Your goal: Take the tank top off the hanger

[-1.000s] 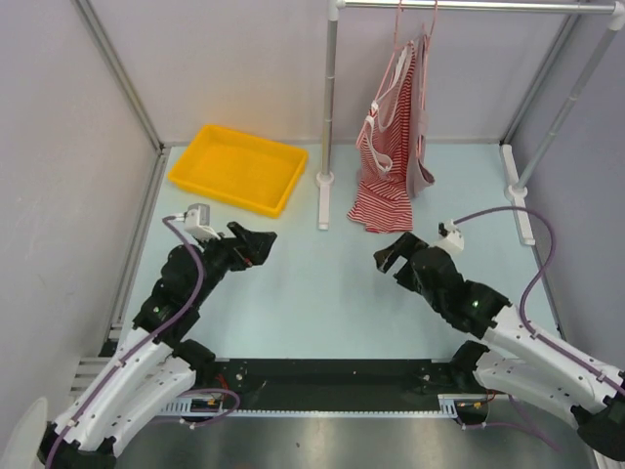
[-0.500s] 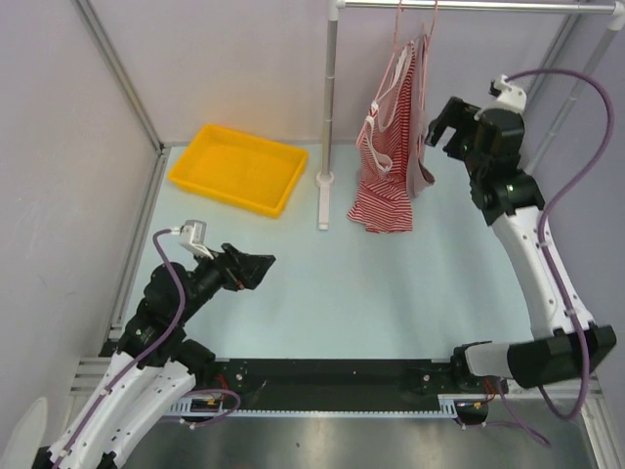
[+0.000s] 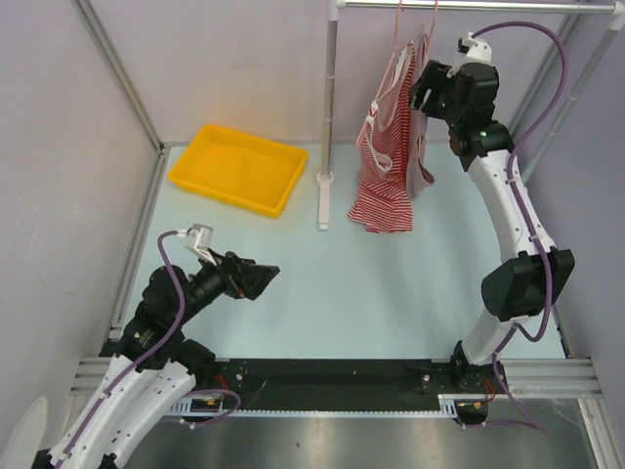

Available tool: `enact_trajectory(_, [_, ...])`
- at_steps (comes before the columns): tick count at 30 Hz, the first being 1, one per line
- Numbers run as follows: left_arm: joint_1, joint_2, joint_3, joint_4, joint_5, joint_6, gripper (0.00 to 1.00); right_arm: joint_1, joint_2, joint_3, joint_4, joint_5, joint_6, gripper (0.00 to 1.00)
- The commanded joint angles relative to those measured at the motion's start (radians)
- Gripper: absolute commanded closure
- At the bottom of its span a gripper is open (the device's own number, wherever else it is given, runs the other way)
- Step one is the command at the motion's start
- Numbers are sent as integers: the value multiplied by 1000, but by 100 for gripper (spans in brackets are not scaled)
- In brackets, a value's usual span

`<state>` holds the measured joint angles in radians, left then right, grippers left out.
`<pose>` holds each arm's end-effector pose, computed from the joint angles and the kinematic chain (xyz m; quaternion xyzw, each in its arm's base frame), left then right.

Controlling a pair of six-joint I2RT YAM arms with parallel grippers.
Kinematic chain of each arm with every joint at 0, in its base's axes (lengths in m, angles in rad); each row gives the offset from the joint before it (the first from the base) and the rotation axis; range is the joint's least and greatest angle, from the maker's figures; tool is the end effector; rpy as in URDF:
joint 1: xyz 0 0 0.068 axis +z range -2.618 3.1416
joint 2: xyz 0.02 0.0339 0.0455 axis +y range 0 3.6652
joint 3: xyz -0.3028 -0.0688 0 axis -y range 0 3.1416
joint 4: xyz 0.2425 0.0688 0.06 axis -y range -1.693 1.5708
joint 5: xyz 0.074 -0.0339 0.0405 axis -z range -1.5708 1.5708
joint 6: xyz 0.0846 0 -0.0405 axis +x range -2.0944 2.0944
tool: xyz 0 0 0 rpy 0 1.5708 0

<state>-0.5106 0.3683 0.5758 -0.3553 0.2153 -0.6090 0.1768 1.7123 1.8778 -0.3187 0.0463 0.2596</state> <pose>0.0936 -0.0731 0.3081 0.0330 0.7555 -0.4137 0.5069 0.4424 0.0751 0.4882 0.0465 0.7577 0.1237 0.6391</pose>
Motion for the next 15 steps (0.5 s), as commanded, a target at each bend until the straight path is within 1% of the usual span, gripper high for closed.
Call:
enact_trajectory(1, [6, 17, 1, 9, 27, 17, 1, 0, 36, 113, 78, -80, 3, 35])
enact_trajectory(2, [6, 15, -1, 9, 29, 15, 1, 0, 46, 124, 87, -92, 16, 37])
enact_trajectory(4, [6, 15, -2, 7, 25, 14, 1, -3, 70, 156, 83, -103, 33, 51])
enact_trajectory(5, [6, 12, -2, -2, 24, 14, 1, -3, 102, 205, 57, -109, 46, 55])
enact_trajectory(6, [6, 14, -1, -8, 22, 15, 1, -3, 118, 234, 41, -112, 52, 63])
enact_trajectory(9, [6, 12, 6, -22, 25, 18, 1, -5, 161, 308, 9, -129, 76, 76])
enact_trajectory(11, [6, 9, 9, -30, 27, 18, 0, -5, 164, 316, 23, -144, 93, 78])
enact_trajectory(15, [6, 7, 12, -31, 29, 14, 0, -20, 139, 284, 84, -172, 159, 85])
